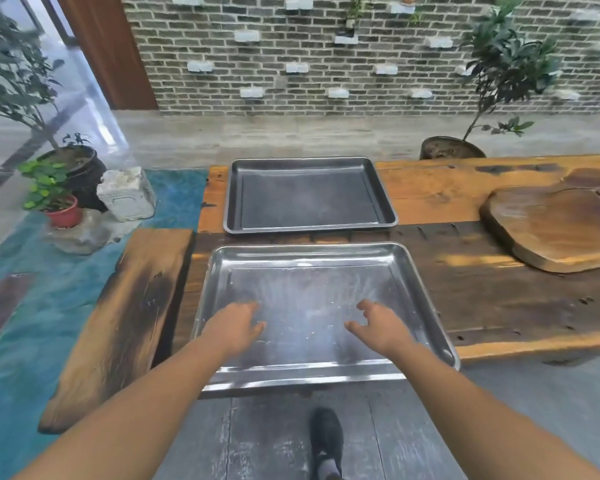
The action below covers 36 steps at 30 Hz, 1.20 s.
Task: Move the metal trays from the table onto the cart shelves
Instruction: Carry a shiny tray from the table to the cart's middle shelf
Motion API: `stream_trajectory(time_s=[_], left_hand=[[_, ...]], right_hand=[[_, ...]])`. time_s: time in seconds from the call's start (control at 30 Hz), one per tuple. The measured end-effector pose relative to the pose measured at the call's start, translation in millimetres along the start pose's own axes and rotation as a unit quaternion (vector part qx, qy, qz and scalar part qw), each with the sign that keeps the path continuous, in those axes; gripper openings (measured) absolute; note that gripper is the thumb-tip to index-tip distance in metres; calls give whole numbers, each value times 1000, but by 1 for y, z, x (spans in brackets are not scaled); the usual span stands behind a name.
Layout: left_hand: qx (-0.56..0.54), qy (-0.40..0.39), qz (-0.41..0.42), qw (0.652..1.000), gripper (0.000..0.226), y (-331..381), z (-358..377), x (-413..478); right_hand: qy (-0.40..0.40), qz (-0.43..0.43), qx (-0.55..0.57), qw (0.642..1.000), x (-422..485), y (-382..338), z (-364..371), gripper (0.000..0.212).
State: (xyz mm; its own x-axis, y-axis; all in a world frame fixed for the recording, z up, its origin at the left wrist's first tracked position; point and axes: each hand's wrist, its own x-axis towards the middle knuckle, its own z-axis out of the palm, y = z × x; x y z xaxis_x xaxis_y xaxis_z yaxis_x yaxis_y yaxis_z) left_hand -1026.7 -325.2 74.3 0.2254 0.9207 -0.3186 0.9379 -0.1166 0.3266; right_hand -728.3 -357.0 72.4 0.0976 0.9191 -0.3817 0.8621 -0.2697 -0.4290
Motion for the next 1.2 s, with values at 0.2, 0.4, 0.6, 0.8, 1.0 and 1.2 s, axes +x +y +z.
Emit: stream_trajectory(time_s=[0.2, 0.4, 0.6, 0.8, 1.0, 1.2], left_hand=[[-4, -42, -47, 998, 52, 17, 26, 49], [-32, -51, -99, 993, 52, 9, 38, 75], [-19, 9, -123, 992, 49, -33, 34, 91], [29, 62, -205, 976, 78, -95, 29, 110], [-88, 61, -310, 945, 109, -129, 44, 114], [-212, 81, -405, 886, 98, -138, 73, 116]], right_hand=[[-27, 29, 0, 999, 63, 44, -10, 61], [-42, 67, -22, 997, 99, 88, -13, 61], [47, 112, -57, 991, 112, 122, -24, 49], [103, 184, -99, 973, 119, 151, -20, 60], [80, 260, -47, 961, 138, 171, -7, 79], [86, 324, 23, 942, 143, 180, 5, 77]])
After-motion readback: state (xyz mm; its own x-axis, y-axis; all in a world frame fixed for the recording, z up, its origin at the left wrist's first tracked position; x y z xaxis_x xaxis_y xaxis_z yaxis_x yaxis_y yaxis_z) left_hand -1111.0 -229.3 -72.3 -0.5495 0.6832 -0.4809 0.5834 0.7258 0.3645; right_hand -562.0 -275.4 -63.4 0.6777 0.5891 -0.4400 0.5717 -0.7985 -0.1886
